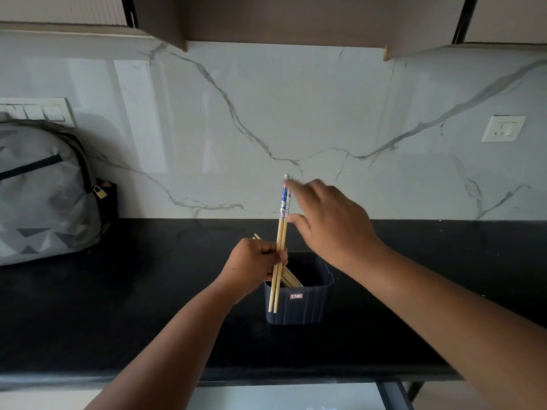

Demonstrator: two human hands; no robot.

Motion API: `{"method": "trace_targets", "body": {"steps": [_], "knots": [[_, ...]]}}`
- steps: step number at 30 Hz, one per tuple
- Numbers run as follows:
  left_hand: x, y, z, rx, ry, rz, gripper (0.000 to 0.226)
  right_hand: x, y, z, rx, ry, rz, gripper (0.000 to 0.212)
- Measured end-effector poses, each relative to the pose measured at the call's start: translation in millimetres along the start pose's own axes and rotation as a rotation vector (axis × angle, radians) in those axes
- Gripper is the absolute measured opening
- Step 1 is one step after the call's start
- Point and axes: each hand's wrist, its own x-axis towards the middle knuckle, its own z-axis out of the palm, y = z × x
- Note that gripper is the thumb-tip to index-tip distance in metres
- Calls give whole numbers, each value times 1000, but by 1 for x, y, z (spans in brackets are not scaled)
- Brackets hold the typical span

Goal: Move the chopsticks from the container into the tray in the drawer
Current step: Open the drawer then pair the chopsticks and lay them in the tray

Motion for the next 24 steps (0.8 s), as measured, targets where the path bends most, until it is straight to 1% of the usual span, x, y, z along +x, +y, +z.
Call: {"method": "trace_targets", "body": {"steps": [1, 2, 3, 4, 5, 6, 8, 10, 13, 15, 17, 18, 19, 20, 21, 22, 23, 24], "knots": [[2, -1, -2, 105, 8, 19, 14, 2, -3, -8, -28, -7, -180, 37], [4, 0, -3, 242, 13, 48, 17, 4, -8, -13, -62, -111, -327, 24], [5, 1, -4, 399, 18, 71, 22, 6, -13, -16, -114, -264, -419, 16], [6, 3, -4, 547, 29, 85, 29, 8, -20, -17, -178, -414, -452, 10], [6, 6, -3, 658, 40, 92, 35, 11, -25, -16, -244, -540, -436, 6], [7, 8, -2, 741, 48, 97, 38, 14, -28, -15, -298, -623, -392, 10], [6, 12, 3, 890, 42, 100, 34, 21, -30, -8, -331, -755, -288, 30], [5, 16, 8, 1008, -3, 113, 28, 27, -30, -2, -275, -850, -194, 38], [1, 22, 10, 1167, -76, 173, 15, 28, -23, 10, -190, -939, -102, 32], [-1, 22, 9, 1263, -114, 221, 20, 25, -16, 17, -111, -1003, -48, 23], [-1, 19, 4, 1273, -104, 269, 28, 22, -6, 20, 5, -1034, 24, 26], [0, 17, 1, 1259, -68, 330, 35, 21, 1, 20, 86, -1038, 85, 24], [1, 16, -3, 1239, -11, 393, 48, 19, 8, 20, 192, -1031, 164, 18], [1, 16, -7, 1167, 77, 441, 67, 16, 16, 20, 333, -1009, 271, 12], [-1, 17, -11, 1020, 188, 458, 82, 11, 23, 21, 500, -969, 397, 7], [-3, 19, -13, 815, 306, 452, 92, 5, 29, 22, 676, -912, 519, 6], [-5, 20, -16, 584, 389, 412, 96, -3, 34, 24, 835, -844, 620, 6], [-7, 21, -18, 354, 404, 325, 97, -10, 37, 27, 971, -778, 694, 8]]}}
